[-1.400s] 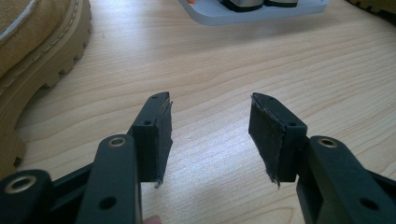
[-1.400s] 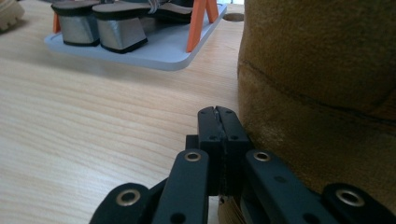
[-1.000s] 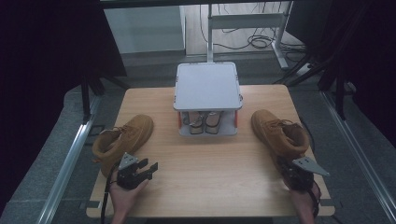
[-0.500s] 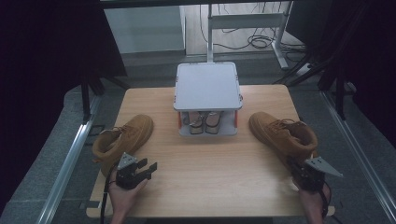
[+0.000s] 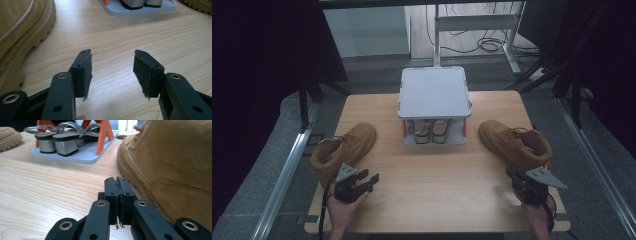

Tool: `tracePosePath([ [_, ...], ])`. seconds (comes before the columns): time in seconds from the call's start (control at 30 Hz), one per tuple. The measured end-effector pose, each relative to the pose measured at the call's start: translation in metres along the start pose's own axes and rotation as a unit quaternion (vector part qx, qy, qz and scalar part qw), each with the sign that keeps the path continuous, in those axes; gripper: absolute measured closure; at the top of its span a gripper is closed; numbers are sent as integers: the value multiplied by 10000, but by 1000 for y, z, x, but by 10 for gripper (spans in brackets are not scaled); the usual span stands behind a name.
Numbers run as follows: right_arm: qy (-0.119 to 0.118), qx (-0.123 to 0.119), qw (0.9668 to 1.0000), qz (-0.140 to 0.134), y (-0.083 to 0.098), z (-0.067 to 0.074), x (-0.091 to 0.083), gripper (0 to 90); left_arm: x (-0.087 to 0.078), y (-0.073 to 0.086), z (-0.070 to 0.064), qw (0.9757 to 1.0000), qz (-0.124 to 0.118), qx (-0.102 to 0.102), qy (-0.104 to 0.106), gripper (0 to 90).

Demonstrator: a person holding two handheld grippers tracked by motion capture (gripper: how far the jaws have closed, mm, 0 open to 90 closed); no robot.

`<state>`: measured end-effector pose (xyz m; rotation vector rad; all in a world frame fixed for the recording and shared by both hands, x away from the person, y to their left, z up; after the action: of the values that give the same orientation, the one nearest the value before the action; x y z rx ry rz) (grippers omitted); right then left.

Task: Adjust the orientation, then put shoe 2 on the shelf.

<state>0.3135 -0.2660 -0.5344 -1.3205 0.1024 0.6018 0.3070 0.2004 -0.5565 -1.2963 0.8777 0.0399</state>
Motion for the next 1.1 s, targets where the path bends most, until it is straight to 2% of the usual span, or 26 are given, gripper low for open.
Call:
tracePosePath([
  [0.4, -285, -215, 9992, 195, 6, 24, 7, 862, -2, -3, -4, 10000, -1, 58, 6, 486],
  [0.63, -453, -228, 9984, 248, 8, 33, 9, 833, -21, -28, -8, 9993, -283, 228, -7, 480],
  [0.73, -499, -206, 9982, 257, 7, 34, 8, 820, -33, -41, -7, 9986, -485, 170, 79, 475],
  [0.87, -530, -245, 9980, 257, 7, 37, 8, 804, -56, -58, 5, 9976, -634, 260, -77, 466],
  [0.93, -557, -259, 9978, 230, 5, 39, 7, 789, -73, -67, 17, 9966, -717, 309, -279, 459],
  [1.0, -580, -284, 9977, 227, 5, 42, 8, 774, -89, -75, 34, 9950, -808, 296, -499, 450],
  [1.1, -599, -316, 9974, 253, 7, 44, 10, 759, -108, -81, 68, 9930, -848, 102, -812, 437],
])
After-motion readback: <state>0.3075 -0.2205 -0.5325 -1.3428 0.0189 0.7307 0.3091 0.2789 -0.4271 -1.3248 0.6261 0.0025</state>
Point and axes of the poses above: each handheld gripper's, and its own axes: x roughly forward along the jaws, y roughly out of its underside, z roughly to its left, the point moved 8 cm from there along x, roughly forward along the jaws, and after that the axes turned 13 degrees about x, right-handed, at the moved point
